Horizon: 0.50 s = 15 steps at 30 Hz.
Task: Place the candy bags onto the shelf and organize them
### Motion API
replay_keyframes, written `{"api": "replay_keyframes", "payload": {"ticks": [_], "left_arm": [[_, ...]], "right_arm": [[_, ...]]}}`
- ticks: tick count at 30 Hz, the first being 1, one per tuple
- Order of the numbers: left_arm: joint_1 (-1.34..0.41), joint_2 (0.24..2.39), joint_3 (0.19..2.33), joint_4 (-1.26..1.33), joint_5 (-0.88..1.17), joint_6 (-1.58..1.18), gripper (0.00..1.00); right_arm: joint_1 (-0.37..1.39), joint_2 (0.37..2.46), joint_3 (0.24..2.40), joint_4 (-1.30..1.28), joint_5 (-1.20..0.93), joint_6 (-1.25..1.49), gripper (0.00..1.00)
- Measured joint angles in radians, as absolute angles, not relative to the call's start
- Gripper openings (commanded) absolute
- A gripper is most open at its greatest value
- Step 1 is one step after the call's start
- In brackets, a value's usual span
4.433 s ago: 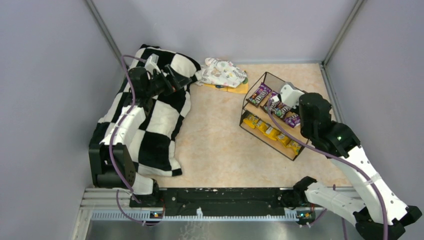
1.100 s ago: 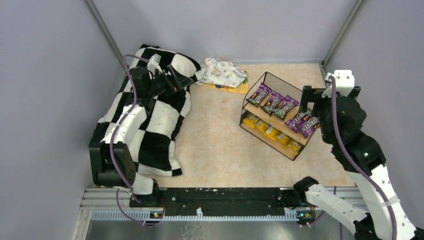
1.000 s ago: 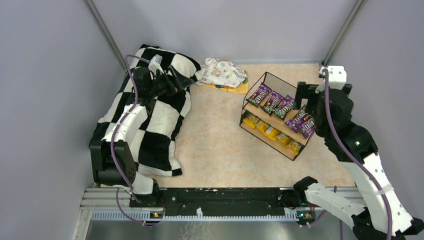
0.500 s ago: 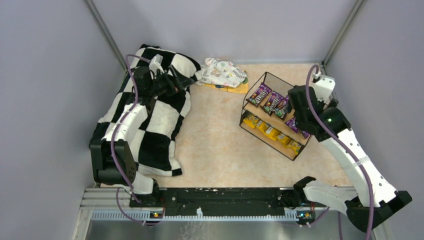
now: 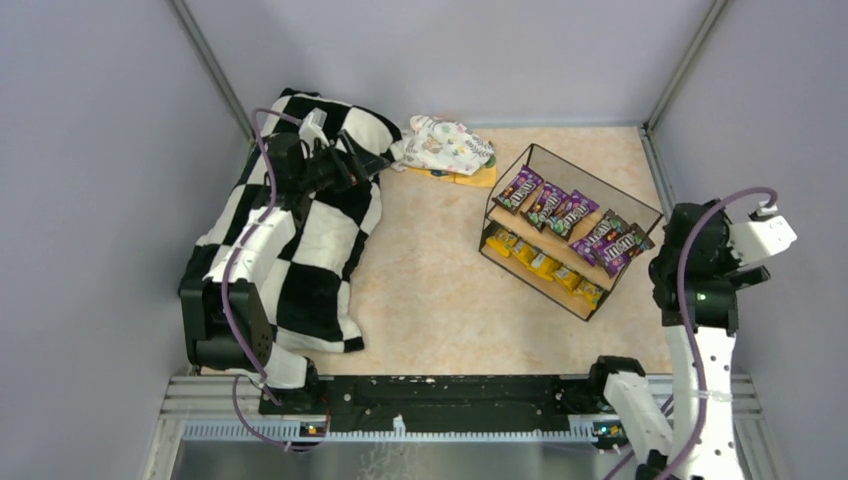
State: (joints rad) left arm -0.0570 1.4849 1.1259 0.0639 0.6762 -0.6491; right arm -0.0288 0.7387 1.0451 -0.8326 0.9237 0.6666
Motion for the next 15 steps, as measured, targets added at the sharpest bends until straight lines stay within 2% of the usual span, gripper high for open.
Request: {"api": "replay_keyframes", "payload": {"ticks": [4, 8, 12, 15], "left_arm": [[-0.065, 1.485, 1.126, 0.064, 0.677, -0.65, 0.98], [-0.073, 1.485, 1.126, 0.064, 0.68, -0.652, 0.98], [-0.075, 1.485, 1.126, 0.068, 0.69, -0.657, 0.98], [-0.076, 1.485, 1.126, 0.069, 0.694, -0.661, 0.98]], "right_arm": [[-0.235, 0.73, 0.977, -0.775, 0.746, 0.686, 0.96], [-0.286, 0.704, 0.876, -0.697, 0.582, 0.69, 0.95], [-0.316, 0.69, 0.822, -0.657, 0.462, 0.663, 0.85], [-0.356, 0.687, 0.811, -0.627, 0.39, 0.654, 0.81]]}}
